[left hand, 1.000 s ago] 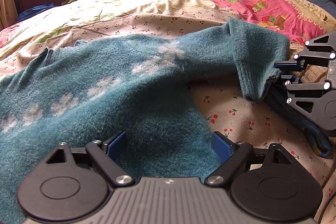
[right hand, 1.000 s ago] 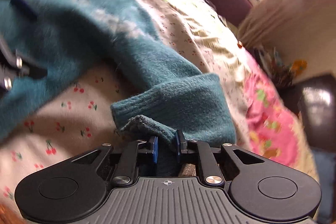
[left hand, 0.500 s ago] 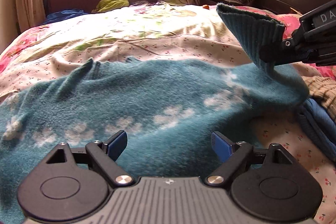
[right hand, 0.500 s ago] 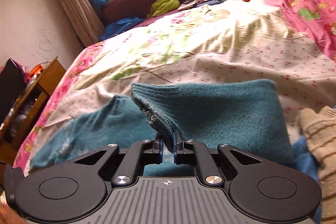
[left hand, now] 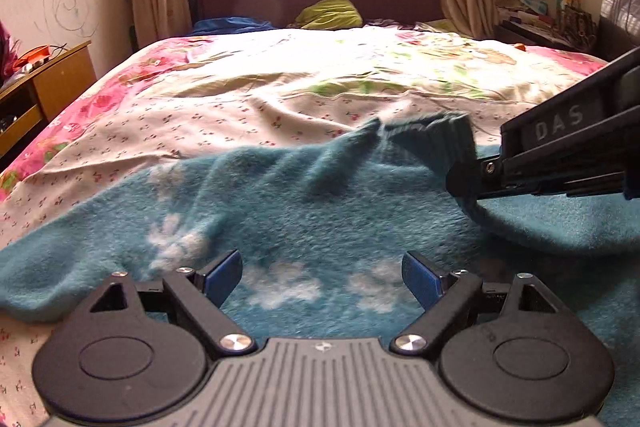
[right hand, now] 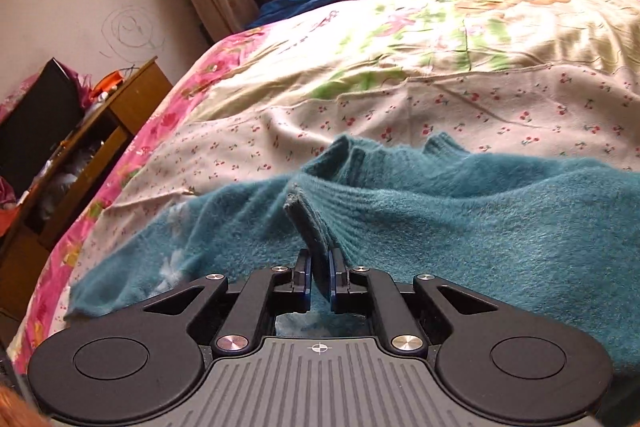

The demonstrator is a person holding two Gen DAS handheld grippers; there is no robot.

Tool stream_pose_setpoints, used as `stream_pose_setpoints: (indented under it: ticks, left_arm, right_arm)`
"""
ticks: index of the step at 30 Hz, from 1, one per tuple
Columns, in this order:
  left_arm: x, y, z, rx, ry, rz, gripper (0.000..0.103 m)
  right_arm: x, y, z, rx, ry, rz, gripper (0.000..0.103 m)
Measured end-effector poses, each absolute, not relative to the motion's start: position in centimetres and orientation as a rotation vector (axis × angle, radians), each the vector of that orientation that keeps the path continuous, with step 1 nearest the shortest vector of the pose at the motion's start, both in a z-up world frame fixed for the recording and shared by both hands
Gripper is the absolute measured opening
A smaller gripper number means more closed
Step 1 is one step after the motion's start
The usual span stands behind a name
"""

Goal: Fold small clothes
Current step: 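Carry the cuff with the right tool across the sweater body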

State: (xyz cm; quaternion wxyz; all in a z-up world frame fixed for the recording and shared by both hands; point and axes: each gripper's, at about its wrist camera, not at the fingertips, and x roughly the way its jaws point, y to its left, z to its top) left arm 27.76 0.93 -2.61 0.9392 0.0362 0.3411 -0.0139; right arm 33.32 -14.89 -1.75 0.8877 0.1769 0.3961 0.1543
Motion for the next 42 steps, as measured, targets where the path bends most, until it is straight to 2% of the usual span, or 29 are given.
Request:
stream_pose_setpoints:
  ticks: [6,24,31,36,38,42]
  left_arm:
    - [28.0,3.1,-4.5,0.06,0.727,0.009,0.096]
    - [26.2,4.7,-4.0,0.055,0.723,0.009,0.096]
    - [24.6,5.3,-3.2,0.081,0.706,0.005,0.096]
    - [23.3,7.3,-2.3,0.033,0.689,0.049,0.096]
    - [23.2,8.0,-2.4,0.011,0.7,0.058,0.096]
    - [22.5,9.4,-2.6,-0.012,0.71,0.087,0.096]
  right_arm:
    - [34.2,-12.0,-4.7,0.324,0.866,0.283,0.009]
    - [33.7,-8.1,-4.2,0.268,0.834,0.313,0.01]
    - [33.9,-7.7,-4.3,0.247,0.878,0.332,0.014]
    - [32.5,-7.6,-4.2,0.263,0.84,0.352,0.025]
    - [32.4,-6.4,-5.4,0.213,0.887,0.359,0.025]
    - [32.4,-5.9,-4.5,0.227,0.884,0.38,0.025]
